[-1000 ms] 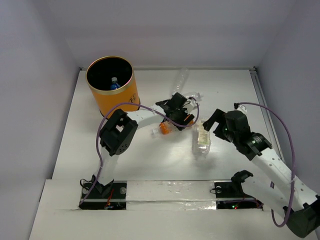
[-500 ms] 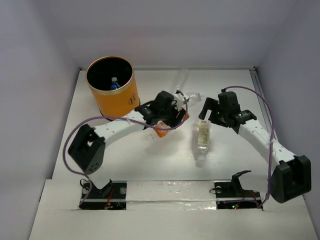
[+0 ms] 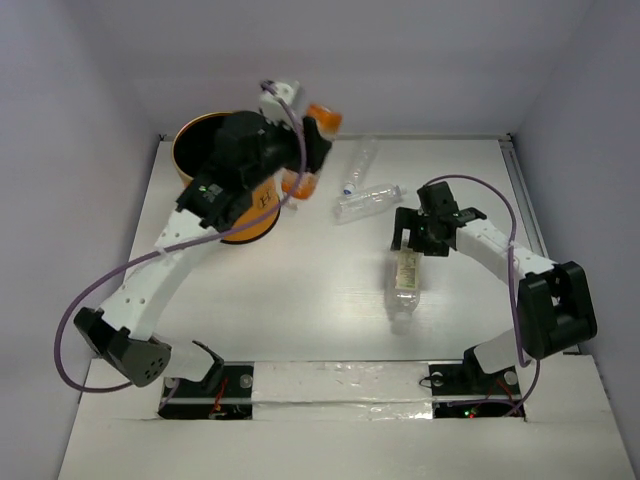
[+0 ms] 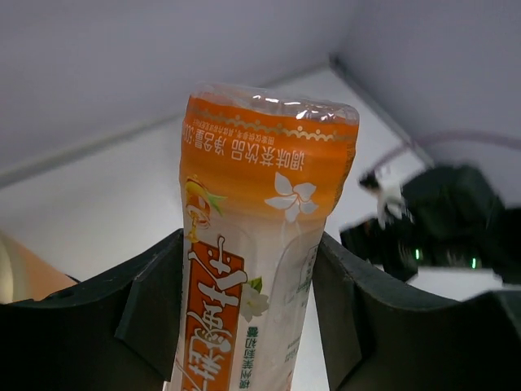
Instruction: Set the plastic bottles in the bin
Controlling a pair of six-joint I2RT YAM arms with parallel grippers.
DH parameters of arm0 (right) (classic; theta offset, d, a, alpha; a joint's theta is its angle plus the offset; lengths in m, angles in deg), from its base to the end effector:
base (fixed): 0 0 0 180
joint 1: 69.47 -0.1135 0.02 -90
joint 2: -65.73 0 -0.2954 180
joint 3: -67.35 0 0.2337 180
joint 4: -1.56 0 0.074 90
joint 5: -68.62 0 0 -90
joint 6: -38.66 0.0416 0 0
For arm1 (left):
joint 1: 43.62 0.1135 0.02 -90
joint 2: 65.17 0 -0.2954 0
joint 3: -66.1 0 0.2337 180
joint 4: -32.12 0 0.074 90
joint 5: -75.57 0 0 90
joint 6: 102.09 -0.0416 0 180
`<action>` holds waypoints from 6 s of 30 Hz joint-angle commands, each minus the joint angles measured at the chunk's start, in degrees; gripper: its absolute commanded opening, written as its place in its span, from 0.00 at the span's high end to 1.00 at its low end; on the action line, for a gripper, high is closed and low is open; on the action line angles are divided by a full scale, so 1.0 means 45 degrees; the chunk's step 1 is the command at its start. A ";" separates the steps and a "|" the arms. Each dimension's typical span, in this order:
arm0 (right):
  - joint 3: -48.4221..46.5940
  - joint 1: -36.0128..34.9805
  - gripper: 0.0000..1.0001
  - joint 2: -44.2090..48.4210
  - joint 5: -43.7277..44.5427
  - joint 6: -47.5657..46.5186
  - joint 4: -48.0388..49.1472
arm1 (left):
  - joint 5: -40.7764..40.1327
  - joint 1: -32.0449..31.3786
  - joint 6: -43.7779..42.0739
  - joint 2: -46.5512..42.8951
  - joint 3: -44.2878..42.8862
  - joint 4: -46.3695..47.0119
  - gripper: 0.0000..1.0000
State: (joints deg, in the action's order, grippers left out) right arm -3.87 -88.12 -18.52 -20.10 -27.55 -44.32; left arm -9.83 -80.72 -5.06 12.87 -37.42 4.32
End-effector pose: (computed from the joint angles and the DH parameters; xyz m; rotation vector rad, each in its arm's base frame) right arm 0.2635 0.0879 0.2557 0.1255 2.6149 0.2363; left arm 0.2254 -0.1747 0.4984 0.4895 1.5771 -0.6567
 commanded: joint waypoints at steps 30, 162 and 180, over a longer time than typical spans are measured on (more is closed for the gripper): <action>-0.2476 -0.0912 0.28 0.2705 -0.3155 0.1782 0.2222 | -0.0750 0.8206 0.3067 0.1096 0.0714 0.5314 0.19; 0.0139 -0.4038 0.34 1.0346 0.3894 0.1902 0.0385 | 0.0873 -0.2477 0.1114 1.0632 -0.4230 0.1348 0.72; -0.6496 -0.1403 0.73 0.1939 0.1435 0.2194 0.3825 | -0.3206 -0.2478 0.3203 -0.3075 0.3486 0.0512 0.72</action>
State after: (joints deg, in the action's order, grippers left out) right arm -27.45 -96.05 -0.49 -8.70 -18.70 -30.55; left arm -17.98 -91.98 6.61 4.65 -24.63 10.68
